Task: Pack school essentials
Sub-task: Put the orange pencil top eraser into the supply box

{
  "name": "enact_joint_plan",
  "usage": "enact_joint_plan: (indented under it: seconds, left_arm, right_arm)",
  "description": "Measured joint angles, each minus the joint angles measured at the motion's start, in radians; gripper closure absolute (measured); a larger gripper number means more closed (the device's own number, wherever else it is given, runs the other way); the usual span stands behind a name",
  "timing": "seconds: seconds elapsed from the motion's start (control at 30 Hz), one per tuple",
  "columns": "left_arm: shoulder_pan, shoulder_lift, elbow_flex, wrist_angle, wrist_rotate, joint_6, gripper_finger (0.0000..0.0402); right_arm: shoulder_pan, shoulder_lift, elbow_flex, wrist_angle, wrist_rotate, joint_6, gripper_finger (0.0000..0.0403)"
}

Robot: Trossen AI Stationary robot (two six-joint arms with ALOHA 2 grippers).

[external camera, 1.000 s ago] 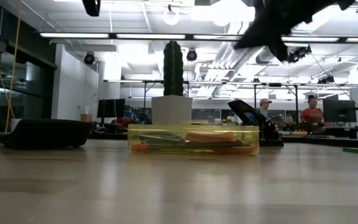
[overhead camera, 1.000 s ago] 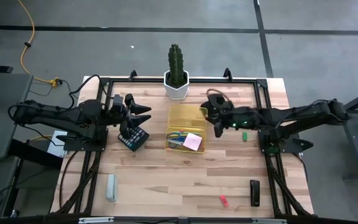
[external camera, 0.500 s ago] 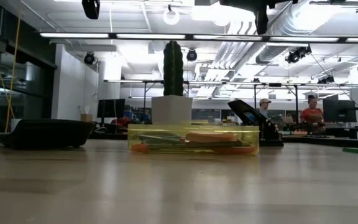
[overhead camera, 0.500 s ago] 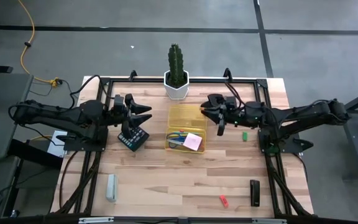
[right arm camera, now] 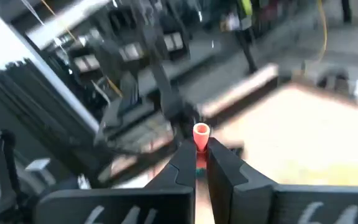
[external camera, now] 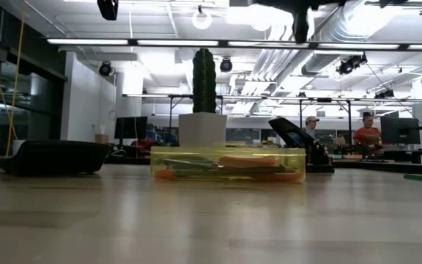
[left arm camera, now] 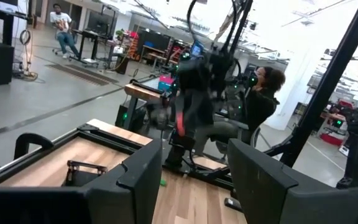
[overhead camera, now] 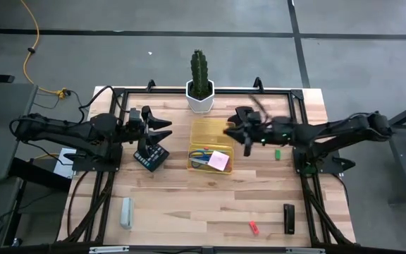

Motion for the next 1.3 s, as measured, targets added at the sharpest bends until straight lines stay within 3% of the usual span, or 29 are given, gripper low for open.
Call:
enact_joint_plan:
  seconds: [0.43, 0.63, 1.0, 1.3]
  left_arm:
    - [0.000, 0.000, 0.000, 0.005, -0.002, 0.000, 0.0231]
    - [0.000, 0.000, 0.000, 0.005, -0.004, 0.000, 0.0231]
    - [0.000, 0.000, 0.000, 0.005, -0.004, 0.000, 0.0231]
    - [0.000, 0.000, 0.000, 0.006, -0.004, 0.000, 0.0231]
  right_arm:
    - [-0.002, 0.376, -0.001, -0.341, -0.033, 0.258, 0.0402]
    - [-0.004, 0.484, -0.001, -0.357, -0.030, 0.255, 0.0402]
    - [-0.006, 0.487, 0.007, -0.326, 0.045, 0.296, 0.0402]
    - [-0.008, 0.488, 0.017, -0.344, 0.034, 0.300, 0.0384]
